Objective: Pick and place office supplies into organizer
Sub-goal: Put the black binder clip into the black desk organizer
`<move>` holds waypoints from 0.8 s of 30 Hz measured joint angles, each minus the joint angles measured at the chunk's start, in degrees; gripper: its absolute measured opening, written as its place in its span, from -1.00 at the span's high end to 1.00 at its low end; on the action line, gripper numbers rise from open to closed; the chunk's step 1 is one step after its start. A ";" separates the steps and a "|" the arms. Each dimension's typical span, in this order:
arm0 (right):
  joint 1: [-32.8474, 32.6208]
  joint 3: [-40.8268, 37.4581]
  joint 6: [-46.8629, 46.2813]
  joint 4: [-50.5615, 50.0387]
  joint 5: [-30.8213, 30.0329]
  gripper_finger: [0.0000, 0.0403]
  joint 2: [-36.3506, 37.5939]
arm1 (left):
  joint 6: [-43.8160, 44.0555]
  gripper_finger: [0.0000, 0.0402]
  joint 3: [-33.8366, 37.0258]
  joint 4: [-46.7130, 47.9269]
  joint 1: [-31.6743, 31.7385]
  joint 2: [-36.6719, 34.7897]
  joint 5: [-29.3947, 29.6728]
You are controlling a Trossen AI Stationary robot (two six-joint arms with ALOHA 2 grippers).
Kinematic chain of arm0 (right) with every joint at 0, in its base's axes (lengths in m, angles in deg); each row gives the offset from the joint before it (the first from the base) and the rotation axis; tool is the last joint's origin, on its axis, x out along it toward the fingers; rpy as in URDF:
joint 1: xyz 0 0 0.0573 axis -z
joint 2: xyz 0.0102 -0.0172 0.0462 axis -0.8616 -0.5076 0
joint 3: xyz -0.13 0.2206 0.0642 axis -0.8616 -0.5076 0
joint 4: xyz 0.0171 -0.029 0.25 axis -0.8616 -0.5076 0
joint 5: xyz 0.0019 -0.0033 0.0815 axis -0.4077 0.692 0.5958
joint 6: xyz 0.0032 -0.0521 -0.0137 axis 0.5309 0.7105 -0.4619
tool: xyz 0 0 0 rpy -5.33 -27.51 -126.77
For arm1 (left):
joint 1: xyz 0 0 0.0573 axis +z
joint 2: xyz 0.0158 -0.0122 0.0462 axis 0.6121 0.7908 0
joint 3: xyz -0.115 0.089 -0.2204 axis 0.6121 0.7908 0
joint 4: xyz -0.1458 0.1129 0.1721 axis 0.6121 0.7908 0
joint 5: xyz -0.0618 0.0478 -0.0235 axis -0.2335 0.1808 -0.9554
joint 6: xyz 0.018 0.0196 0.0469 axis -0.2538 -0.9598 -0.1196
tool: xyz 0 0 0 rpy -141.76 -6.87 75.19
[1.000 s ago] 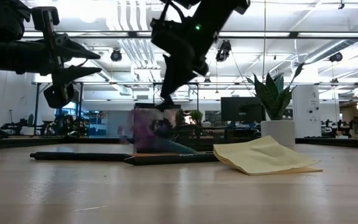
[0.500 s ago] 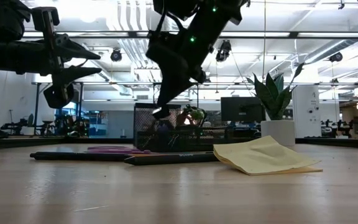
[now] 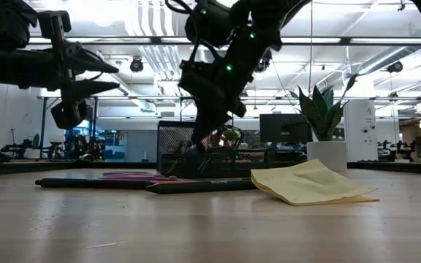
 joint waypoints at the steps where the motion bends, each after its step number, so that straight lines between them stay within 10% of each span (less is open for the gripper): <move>1: 0.07 -0.40 -0.03 0.07 0.00 0.96 0.00 | 0.00 0.50 0.00 -0.01 0.00 0.10 0.06; 24: -0.68 -2.79 1.37 3.24 -1.60 0.32 0.73 | 0.07 0.50 -0.02 -0.06 0.04 0.53 1.91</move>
